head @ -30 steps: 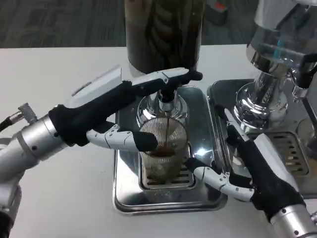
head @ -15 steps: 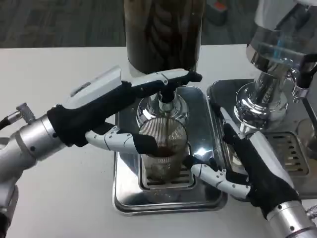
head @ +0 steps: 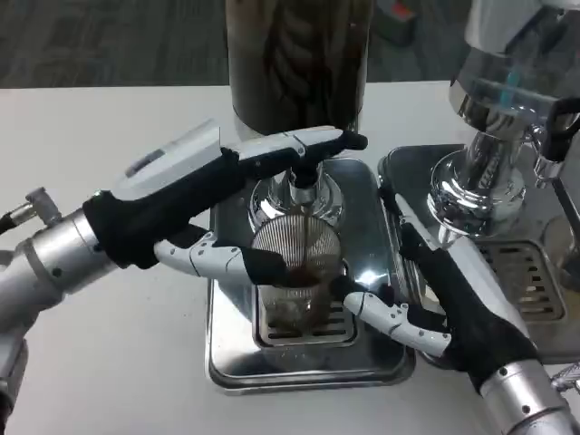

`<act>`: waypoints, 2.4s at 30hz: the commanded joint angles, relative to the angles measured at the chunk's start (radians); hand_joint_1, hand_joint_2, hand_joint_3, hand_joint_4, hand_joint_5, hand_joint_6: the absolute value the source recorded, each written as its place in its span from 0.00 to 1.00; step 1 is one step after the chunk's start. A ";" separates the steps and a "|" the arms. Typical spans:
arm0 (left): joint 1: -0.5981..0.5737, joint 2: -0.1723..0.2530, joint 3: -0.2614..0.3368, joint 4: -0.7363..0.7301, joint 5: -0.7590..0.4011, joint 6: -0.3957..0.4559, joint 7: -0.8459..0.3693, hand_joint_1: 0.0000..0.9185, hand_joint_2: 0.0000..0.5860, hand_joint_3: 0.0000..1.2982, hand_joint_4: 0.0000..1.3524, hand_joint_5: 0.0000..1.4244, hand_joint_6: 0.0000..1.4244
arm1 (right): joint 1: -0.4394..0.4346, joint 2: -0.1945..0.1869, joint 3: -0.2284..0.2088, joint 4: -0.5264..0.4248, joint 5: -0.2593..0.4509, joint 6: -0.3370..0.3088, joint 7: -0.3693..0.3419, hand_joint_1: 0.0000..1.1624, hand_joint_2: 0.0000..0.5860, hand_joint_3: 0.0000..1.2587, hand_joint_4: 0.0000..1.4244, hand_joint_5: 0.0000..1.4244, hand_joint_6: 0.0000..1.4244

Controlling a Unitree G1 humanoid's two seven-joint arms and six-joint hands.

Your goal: Grasp the cup under the faucet to collect the drink, then remove the cup.

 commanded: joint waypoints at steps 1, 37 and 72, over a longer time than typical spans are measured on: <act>0.010 0.017 -0.019 -0.001 0.020 -0.007 -0.011 0.00 0.11 0.11 0.07 0.10 0.17 | -0.015 0.003 0.007 0.011 0.014 -0.010 -0.003 0.34 0.36 0.00 0.00 0.00 0.09; 0.024 0.020 -0.014 -0.015 0.012 0.005 -0.003 0.00 0.09 0.10 0.07 0.10 0.18 | -0.075 0.015 0.057 0.046 0.046 -0.004 0.010 0.33 0.37 0.00 0.00 0.01 0.10; 0.007 -0.024 0.053 -0.023 -0.218 0.147 -0.101 0.00 0.18 0.10 0.07 0.10 0.20 | -0.096 0.027 0.059 0.086 0.051 -0.023 0.004 0.38 0.36 0.00 0.00 0.02 0.11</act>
